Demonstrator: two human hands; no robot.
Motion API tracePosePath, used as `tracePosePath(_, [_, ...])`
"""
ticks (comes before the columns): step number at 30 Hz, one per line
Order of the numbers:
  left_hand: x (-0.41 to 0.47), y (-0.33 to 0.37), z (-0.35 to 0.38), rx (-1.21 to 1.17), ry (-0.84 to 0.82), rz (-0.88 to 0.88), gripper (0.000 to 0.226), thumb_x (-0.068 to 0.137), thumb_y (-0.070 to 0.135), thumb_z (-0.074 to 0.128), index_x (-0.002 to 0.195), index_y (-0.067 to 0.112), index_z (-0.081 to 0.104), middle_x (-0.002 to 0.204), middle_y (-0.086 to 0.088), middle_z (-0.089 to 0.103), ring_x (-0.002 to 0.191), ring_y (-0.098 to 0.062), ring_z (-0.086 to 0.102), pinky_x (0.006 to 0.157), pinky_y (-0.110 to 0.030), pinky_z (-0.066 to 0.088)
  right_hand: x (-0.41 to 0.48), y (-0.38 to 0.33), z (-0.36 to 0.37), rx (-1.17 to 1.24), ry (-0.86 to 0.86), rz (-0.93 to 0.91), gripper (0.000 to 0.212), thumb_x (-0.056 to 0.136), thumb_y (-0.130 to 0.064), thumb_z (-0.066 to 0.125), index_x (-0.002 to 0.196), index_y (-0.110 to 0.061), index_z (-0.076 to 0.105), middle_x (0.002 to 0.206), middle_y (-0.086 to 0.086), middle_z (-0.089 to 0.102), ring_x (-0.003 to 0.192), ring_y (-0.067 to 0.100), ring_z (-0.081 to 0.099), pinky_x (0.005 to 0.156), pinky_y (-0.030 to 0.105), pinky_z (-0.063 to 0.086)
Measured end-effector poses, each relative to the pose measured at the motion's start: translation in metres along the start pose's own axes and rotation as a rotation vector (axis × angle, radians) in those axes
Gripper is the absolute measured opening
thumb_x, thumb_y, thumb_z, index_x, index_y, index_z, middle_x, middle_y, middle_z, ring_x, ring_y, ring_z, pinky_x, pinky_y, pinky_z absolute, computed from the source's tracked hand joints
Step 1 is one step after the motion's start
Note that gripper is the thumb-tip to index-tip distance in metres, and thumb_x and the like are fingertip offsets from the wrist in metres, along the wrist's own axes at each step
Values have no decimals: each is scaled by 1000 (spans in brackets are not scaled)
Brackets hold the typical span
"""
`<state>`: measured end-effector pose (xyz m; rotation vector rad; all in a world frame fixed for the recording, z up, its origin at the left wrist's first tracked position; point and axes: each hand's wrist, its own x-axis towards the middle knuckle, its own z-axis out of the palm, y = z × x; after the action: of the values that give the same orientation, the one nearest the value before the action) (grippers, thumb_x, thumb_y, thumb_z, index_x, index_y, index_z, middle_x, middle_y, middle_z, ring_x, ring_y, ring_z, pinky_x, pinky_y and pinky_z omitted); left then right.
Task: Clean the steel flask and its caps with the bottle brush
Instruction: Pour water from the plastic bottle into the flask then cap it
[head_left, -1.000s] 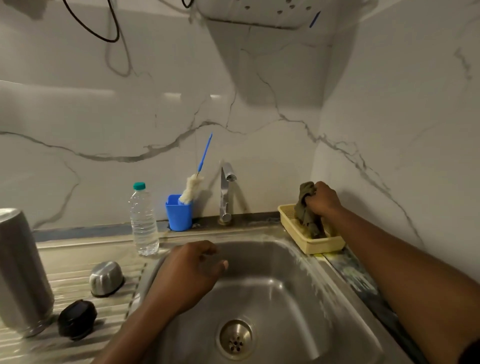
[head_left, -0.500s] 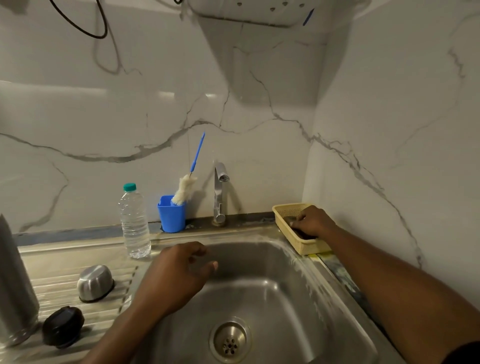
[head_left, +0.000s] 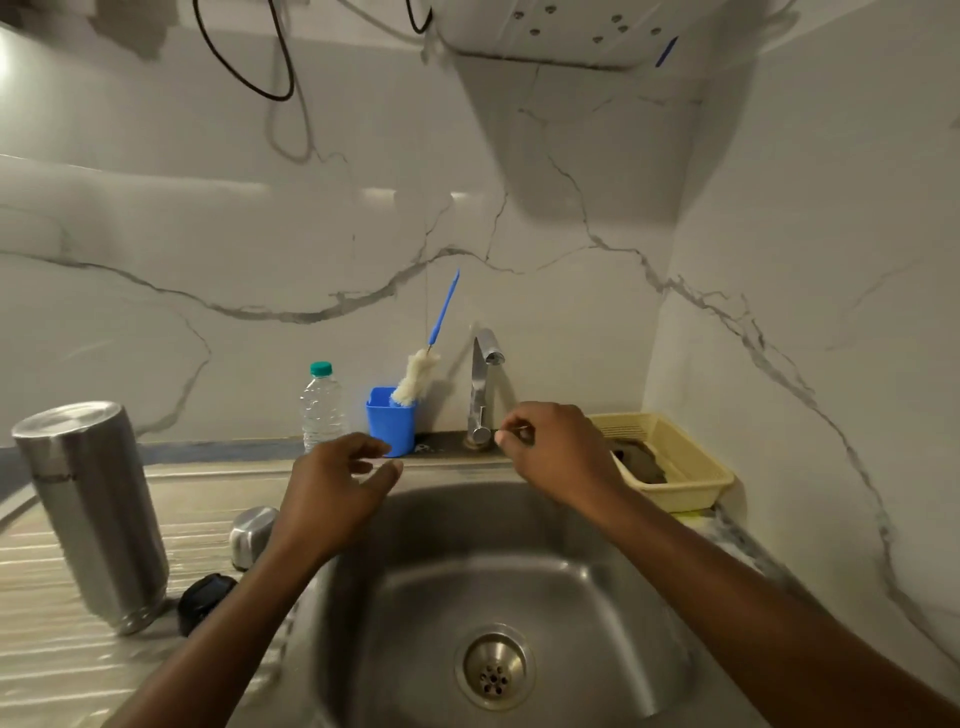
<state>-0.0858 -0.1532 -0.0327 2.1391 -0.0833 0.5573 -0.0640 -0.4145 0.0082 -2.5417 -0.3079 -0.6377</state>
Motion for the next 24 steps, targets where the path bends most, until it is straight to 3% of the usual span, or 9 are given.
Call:
tracePosePath(4, [26,-14,-13,-15,197,-2,44,90,27,81,131,21,69,128,4,70,112,-15,67,95,-40,58,-8,-41,22,121,-22,-58,27,92,-45,70,112,-28,76,99,-11,77,91,6,70,83,33,59])
tracePosePath(7, [52,-17,-13,-30,381,-51,72,87,22,84,150,20,49,151,-5,49,132,-22,54,110,-42,48,-11,-61,32,181,-29,-104,28,91,-46,69,113,-30,76,101,-14,76,92,2,68,86,30,58])
tracePosePath(12, [101,-27,2,-46,324,-277,102,81,33,90,161,15,29,162,-11,32,147,-32,41,119,-46,39,-9,-79,34,210,-24,-144,31,91,-49,69,116,-32,75,101,-13,76,90,2,68,86,27,58])
tracePosePath(14, [113,-38,8,-2,261,-317,100,80,36,91,159,15,32,157,-14,39,142,-35,47,116,-49,44,-9,-82,32,201,-31,-159,32,91,-50,69,117,-32,74,102,-12,76,91,3,69,86,29,58])
tracePosePath(18, [119,-50,11,7,215,-353,74,85,33,88,143,12,47,131,-15,64,118,-33,64,99,-48,56,-9,-82,25,186,-59,-160,34,90,-49,69,119,-31,73,107,-11,76,94,4,69,88,29,58])
tracePosePath(21, [115,-54,8,33,204,-315,67,87,34,86,139,13,49,126,-13,67,113,-31,66,96,-47,57,-8,-81,19,191,-70,-156,35,89,-49,69,119,-31,74,110,-11,77,97,3,70,90,30,59])
tracePosePath(24, [107,-51,1,26,198,-276,64,88,34,85,138,13,50,124,-12,67,109,-29,65,93,-45,58,-6,-86,12,195,-112,-144,35,93,-45,70,125,-30,72,115,-10,75,100,3,68,89,22,55])
